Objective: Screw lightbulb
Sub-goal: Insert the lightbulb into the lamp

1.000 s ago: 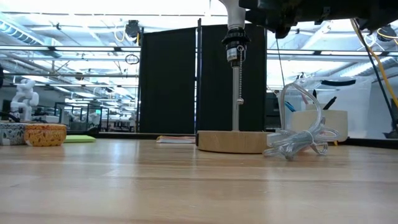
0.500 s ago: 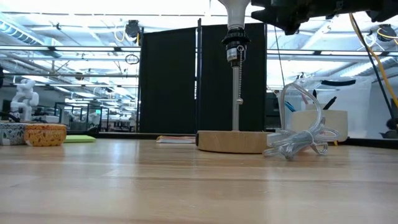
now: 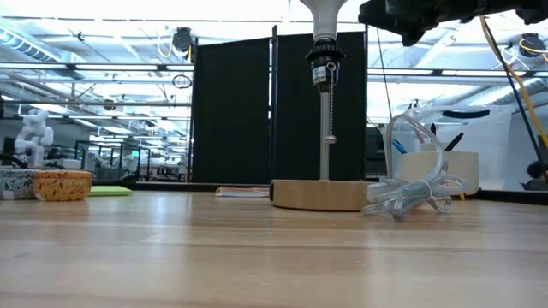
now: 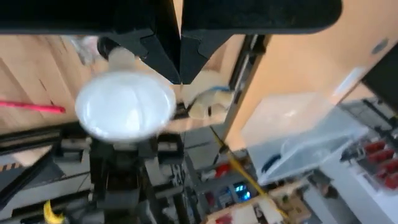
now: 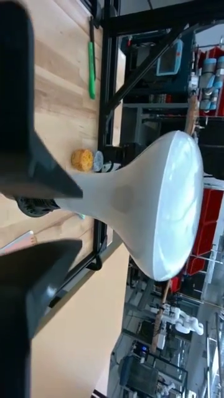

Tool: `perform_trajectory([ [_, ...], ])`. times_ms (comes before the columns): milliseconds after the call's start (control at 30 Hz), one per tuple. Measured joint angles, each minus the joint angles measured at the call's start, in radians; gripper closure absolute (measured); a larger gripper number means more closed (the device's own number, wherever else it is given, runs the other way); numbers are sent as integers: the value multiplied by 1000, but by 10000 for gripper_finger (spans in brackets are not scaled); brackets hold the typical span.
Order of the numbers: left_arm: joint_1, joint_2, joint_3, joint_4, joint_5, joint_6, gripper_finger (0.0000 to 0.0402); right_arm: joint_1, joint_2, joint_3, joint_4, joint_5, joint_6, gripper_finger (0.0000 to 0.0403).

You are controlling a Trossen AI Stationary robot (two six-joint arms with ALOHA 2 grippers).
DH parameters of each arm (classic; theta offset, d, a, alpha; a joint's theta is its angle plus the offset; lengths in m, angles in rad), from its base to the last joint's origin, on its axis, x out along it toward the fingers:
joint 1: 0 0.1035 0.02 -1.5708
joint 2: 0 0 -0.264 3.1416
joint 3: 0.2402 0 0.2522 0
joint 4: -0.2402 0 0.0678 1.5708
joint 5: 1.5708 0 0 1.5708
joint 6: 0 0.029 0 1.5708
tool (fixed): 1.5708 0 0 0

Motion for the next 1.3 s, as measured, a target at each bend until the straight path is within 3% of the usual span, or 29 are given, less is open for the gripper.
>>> perform_trajectory([
  [167,-51,-41,-180,115,-83,-54,401,1,-1,0,4,27,-48,393],
  [367,-113,-42,-415,456,-101,-75,401,15,-2,0,17,130,-75,401],
  [533,-122,-37,-551,766,-20,-68,401,14,-2,0,74,139,-88,402],
  [833,-89,26,-570,934,139,-76,401,14,5,0,158,164,-128,403],
  [1300,-44,44,-569,1038,202,-79,401,14,7,0,218,147,-155,403],
])
